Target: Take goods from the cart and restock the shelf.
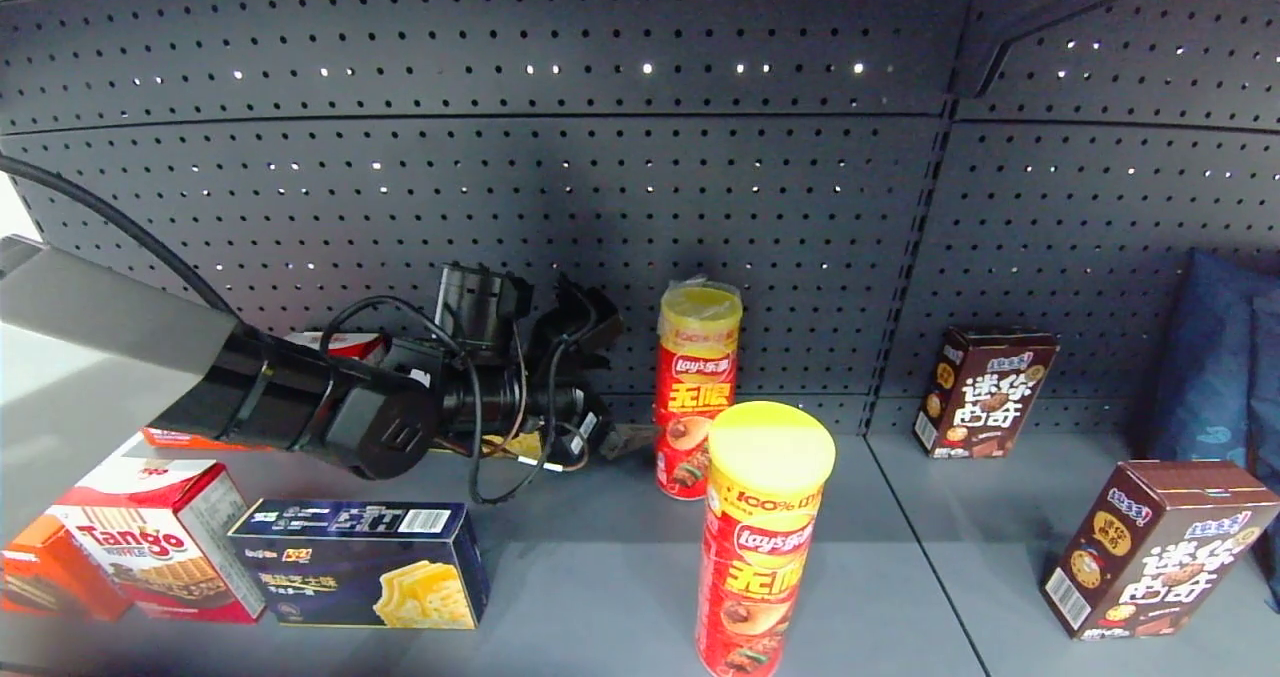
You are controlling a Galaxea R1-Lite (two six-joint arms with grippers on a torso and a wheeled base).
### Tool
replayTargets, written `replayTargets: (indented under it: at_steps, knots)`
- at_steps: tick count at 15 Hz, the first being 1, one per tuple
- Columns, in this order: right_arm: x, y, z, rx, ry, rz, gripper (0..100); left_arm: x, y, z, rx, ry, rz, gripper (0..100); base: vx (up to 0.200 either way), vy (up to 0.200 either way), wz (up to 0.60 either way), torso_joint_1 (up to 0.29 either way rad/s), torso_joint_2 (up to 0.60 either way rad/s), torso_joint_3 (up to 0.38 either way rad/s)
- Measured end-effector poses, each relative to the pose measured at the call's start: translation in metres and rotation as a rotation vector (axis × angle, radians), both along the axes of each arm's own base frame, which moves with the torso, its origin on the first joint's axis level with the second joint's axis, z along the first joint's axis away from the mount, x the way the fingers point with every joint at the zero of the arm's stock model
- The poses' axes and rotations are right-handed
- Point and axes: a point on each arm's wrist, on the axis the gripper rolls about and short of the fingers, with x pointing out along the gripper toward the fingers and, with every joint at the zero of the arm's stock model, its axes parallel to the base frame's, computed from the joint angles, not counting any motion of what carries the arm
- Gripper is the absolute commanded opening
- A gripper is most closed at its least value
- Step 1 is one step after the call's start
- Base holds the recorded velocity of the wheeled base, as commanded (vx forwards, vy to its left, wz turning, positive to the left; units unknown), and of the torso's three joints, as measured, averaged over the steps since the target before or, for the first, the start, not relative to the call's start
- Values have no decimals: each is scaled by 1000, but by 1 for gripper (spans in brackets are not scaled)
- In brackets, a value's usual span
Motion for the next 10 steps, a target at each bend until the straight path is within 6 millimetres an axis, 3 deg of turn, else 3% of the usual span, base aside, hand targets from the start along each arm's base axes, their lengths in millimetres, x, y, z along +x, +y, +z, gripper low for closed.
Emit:
replayTargets:
  at_steps: [10]
  knots:
    - [0,0,0,0,1,0,100,2,7,-4,3,-19,37,100,0,0,0,0,0,0]
